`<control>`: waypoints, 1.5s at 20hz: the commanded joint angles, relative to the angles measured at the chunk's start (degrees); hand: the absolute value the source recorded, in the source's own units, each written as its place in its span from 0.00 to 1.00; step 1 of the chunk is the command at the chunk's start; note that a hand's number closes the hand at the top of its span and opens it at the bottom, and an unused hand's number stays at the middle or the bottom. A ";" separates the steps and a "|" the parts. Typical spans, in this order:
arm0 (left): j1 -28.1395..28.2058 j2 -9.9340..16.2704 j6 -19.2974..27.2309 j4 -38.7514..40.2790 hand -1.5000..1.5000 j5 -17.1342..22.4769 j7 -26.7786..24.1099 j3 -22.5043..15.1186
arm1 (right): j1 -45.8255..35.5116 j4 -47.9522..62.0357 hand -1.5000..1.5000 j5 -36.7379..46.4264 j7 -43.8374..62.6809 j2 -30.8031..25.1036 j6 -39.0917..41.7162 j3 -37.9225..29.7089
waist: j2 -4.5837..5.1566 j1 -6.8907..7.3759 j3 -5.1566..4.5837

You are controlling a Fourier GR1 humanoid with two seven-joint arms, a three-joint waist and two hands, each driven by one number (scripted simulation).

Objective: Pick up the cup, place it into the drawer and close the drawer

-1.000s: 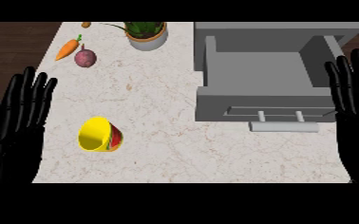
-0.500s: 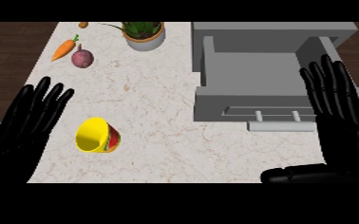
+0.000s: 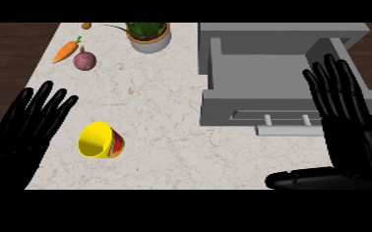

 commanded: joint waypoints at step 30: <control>-1.24 -2.34 -7.08 22.60 0.00 -13.67 -10.49 8.40 | -4.16 1.41 0.00 -1.46 2.99 -0.53 0.89 -4.06 | 0.03 -0.07 0.00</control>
